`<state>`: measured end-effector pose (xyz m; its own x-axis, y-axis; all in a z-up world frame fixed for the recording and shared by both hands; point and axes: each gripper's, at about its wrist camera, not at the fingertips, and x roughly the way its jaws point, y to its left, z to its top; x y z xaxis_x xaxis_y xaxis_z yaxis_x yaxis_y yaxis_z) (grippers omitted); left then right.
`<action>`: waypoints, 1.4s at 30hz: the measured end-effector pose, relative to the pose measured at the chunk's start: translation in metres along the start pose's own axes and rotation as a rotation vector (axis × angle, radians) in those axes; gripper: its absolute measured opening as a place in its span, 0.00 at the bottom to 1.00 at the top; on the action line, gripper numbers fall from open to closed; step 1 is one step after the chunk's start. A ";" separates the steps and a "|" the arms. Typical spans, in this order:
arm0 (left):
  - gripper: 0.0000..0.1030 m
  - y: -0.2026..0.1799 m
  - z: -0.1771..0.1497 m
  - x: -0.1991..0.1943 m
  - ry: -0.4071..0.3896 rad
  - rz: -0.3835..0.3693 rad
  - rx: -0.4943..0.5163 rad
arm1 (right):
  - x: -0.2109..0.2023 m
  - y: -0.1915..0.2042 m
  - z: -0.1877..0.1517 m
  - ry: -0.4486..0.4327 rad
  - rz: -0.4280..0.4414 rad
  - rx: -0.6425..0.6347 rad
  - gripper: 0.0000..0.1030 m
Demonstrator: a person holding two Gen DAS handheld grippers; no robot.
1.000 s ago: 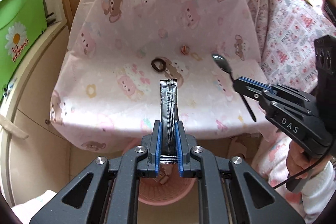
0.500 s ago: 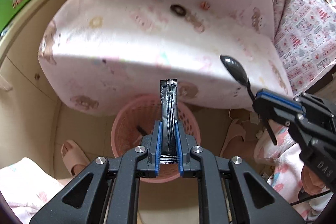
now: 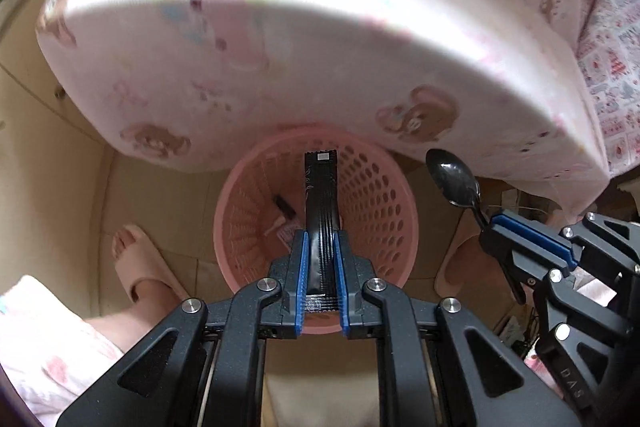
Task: Collect trash
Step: 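Carry the scissors and spoon down over the pink wastebasket with both tools, then open both tools to drop the scissors and spoon into the basket, then raise both tools back toward the hair tie on the seat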
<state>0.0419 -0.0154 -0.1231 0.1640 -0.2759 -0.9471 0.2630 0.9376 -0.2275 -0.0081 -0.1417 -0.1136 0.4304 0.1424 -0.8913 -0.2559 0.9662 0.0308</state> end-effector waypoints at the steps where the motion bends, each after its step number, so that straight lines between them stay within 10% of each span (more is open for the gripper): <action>1: 0.11 0.002 -0.001 0.006 0.014 0.011 -0.008 | 0.005 0.001 0.000 0.009 -0.011 -0.004 0.06; 24: 0.03 0.023 -0.014 0.057 0.184 0.084 -0.104 | 0.089 0.002 -0.009 0.224 -0.057 -0.043 0.07; 38: 0.62 0.026 -0.008 0.021 0.031 0.179 -0.097 | 0.056 -0.002 -0.008 0.136 -0.037 0.026 0.39; 42: 0.64 0.023 -0.004 0.001 -0.068 0.222 -0.083 | 0.025 -0.009 -0.006 0.043 -0.034 0.075 0.54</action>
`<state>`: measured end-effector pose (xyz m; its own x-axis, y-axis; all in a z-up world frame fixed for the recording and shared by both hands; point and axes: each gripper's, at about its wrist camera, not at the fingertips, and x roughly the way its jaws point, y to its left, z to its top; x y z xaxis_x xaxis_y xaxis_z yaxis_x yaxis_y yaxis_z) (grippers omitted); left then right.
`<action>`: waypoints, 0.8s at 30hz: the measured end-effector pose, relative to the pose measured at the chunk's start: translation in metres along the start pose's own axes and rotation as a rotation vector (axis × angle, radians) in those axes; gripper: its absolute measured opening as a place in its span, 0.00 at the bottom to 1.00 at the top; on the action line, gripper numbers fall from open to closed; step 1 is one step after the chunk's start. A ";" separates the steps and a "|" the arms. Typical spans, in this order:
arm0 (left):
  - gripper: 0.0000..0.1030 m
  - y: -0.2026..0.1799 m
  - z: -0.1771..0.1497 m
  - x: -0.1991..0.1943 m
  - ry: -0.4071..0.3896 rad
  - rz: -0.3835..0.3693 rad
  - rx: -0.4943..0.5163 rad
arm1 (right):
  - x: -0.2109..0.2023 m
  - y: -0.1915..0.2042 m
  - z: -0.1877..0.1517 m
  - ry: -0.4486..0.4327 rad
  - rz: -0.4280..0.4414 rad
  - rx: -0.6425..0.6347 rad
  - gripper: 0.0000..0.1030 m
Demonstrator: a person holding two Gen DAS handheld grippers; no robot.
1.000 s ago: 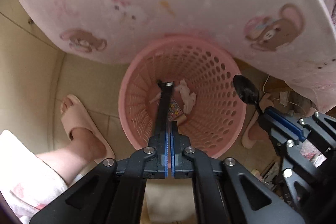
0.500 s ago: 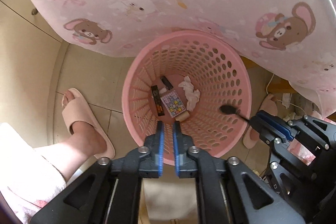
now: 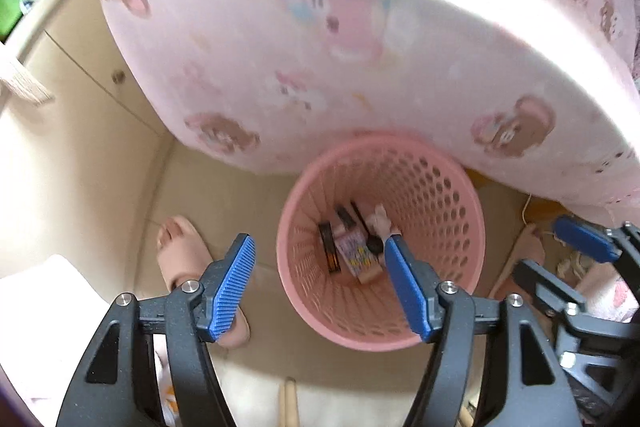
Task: Collect trash
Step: 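Raise both tools back toward the hair tie on the seat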
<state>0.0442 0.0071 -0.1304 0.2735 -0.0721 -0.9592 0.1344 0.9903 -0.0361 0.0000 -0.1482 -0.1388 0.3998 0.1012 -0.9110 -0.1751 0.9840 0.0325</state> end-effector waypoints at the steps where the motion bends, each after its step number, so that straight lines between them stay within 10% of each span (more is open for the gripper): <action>1: 0.65 0.000 0.001 -0.006 -0.029 0.000 0.004 | -0.006 -0.001 0.001 -0.015 0.000 0.001 0.54; 13: 0.99 0.001 0.004 -0.082 -0.460 0.120 0.017 | -0.108 -0.026 0.009 -0.380 -0.123 0.060 0.83; 24: 0.99 -0.013 0.055 -0.177 -0.727 0.147 0.089 | -0.174 -0.067 0.069 -0.558 -0.214 0.104 0.83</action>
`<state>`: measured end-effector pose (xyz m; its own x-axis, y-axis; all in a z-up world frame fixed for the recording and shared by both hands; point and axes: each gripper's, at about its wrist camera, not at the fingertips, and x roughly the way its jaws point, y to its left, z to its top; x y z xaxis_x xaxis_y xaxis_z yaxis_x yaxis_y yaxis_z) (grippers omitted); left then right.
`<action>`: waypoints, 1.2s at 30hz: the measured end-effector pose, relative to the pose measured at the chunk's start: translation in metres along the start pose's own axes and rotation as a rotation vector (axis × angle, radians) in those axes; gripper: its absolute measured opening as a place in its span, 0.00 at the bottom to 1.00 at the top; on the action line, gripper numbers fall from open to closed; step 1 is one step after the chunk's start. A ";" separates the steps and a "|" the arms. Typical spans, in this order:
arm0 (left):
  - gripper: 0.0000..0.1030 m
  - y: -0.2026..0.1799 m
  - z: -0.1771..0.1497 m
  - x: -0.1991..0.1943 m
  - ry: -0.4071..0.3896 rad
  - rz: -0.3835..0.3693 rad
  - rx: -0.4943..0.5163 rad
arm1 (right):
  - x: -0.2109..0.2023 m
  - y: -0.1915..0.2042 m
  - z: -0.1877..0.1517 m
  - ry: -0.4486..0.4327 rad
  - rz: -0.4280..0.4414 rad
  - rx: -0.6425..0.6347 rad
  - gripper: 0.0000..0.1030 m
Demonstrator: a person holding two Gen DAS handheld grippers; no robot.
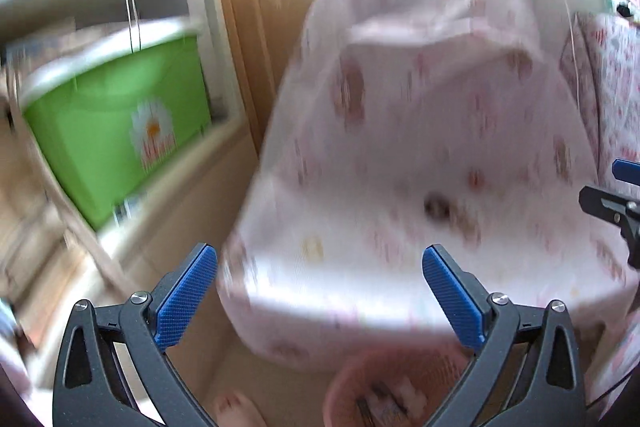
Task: Collect trash
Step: 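Raise both tools back toward the hair tie on the seat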
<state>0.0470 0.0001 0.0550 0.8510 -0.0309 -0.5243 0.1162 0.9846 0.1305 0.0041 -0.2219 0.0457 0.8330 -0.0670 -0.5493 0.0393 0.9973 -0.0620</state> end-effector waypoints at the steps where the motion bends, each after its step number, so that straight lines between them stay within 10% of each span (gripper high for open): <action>1: 0.99 0.002 0.013 0.000 -0.023 -0.001 -0.004 | -0.002 -0.007 0.012 -0.023 0.001 0.015 0.83; 9: 0.99 0.008 0.068 0.019 -0.092 -0.003 -0.041 | 0.020 -0.036 0.052 -0.035 -0.016 0.057 0.82; 24: 0.92 -0.022 0.004 0.068 0.045 -0.040 0.009 | 0.095 -0.066 0.012 0.141 -0.022 0.187 0.79; 36: 0.78 -0.034 0.006 0.077 0.050 -0.022 -0.015 | 0.110 -0.055 0.011 0.201 -0.013 0.161 0.37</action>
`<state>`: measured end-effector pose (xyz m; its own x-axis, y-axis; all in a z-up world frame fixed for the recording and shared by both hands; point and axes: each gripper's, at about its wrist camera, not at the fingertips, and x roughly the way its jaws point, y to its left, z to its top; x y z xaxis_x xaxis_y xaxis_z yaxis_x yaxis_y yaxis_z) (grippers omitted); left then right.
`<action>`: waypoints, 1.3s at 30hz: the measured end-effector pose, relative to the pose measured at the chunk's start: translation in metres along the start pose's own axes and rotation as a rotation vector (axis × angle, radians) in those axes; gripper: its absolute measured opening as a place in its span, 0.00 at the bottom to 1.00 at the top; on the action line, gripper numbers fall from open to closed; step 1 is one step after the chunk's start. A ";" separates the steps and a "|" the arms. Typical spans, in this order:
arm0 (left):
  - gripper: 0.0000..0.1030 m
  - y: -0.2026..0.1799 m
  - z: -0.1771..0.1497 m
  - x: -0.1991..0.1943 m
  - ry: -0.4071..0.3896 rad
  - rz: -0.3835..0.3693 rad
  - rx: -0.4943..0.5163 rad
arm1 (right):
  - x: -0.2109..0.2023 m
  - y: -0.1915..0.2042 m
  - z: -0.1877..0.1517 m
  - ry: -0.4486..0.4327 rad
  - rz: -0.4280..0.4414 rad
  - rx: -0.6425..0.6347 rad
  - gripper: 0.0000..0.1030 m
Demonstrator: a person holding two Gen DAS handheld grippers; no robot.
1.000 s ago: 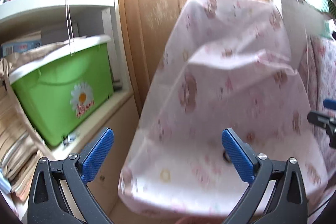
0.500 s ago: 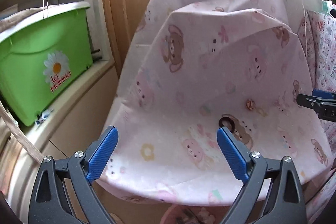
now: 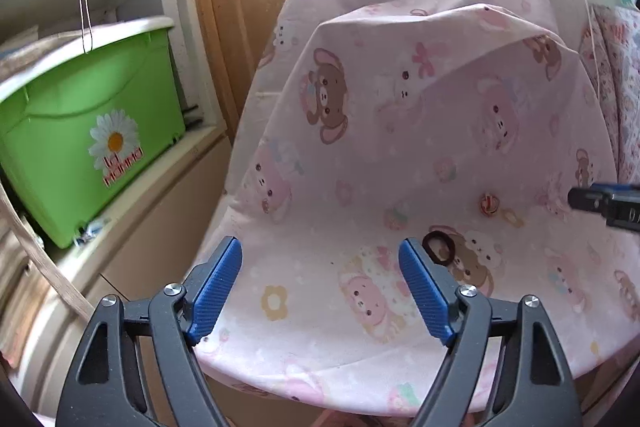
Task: Collect trash
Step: 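Raise both tools back toward the hair tie on the seat, then grasp the black hair tie with the left tool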
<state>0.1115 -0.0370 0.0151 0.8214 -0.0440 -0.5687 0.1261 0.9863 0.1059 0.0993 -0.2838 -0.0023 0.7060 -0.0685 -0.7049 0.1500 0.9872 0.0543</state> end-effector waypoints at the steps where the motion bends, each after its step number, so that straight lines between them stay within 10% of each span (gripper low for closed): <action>1: 0.77 0.002 0.001 0.003 0.020 -0.033 -0.017 | 0.000 0.001 0.000 -0.002 0.007 -0.004 0.37; 8: 0.55 0.001 0.004 0.016 0.098 -0.150 -0.054 | 0.008 -0.008 0.000 0.046 0.048 0.046 0.37; 16: 0.78 -0.017 -0.003 0.039 0.181 -0.233 -0.056 | 0.011 -0.016 0.000 0.048 0.015 0.085 0.44; 30: 0.66 -0.091 -0.006 0.081 0.223 -0.238 0.140 | 0.009 -0.025 0.000 0.031 -0.061 0.078 0.51; 36: 0.47 -0.101 -0.008 0.094 0.250 -0.242 0.107 | 0.006 -0.029 -0.001 0.032 -0.060 0.085 0.51; 39: 0.09 -0.107 -0.003 0.096 0.257 -0.245 0.113 | 0.005 -0.027 -0.001 0.026 -0.063 0.076 0.51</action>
<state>0.1752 -0.1466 -0.0533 0.5947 -0.2208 -0.7730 0.3738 0.9272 0.0227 0.0980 -0.3102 -0.0081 0.6753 -0.1251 -0.7269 0.2464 0.9672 0.0624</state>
